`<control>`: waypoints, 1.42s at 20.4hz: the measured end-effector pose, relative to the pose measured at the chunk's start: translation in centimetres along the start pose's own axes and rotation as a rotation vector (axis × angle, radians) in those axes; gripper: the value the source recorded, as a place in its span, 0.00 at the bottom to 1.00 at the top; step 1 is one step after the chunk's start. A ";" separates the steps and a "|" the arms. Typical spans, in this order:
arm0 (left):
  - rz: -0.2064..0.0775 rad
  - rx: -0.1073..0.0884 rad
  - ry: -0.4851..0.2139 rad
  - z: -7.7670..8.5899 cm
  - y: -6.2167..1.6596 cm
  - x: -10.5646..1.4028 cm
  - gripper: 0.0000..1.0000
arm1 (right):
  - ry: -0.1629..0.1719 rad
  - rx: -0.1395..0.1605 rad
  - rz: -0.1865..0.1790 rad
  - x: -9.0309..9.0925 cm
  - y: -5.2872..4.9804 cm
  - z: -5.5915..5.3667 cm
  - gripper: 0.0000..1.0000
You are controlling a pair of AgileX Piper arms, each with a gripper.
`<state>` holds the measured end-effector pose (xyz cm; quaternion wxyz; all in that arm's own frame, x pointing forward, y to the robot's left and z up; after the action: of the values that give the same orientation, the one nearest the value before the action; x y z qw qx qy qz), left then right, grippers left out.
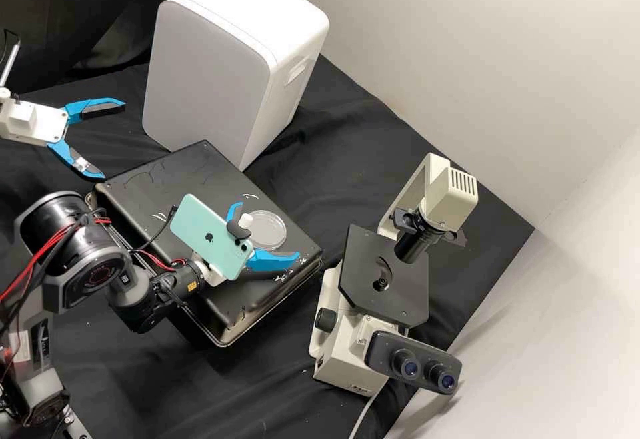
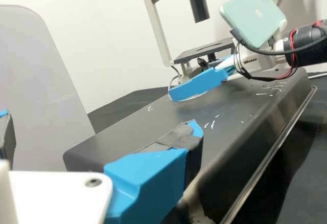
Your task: Place the petri dish on the microscope
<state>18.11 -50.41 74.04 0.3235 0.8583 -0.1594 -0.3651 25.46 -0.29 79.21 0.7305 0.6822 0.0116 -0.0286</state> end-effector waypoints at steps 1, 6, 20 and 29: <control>0.000 0.000 0.000 0.0 0.00 0.0 1.00 | -0.005 0.000 -0.005 0.0 -0.1 0.1 1.00; -0.005 -0.022 0.001 -0.1 -0.13 0.0 1.00 | -0.010 0.001 -0.024 0.3 -0.7 0.4 1.00; -0.001 -0.026 0.000 -0.2 -0.03 0.2 1.00 | 0.002 0.005 -0.018 1.4 -1.1 0.3 1.00; -0.001 -0.026 0.000 -0.2 -0.03 0.2 1.00 | -0.001 0.006 -0.018 1.4 -1.1 0.4 0.00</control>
<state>18.39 -50.39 74.04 0.3345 0.8540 -0.1544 -0.3673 26.82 -0.77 78.06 0.7282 0.6842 0.0176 -0.0355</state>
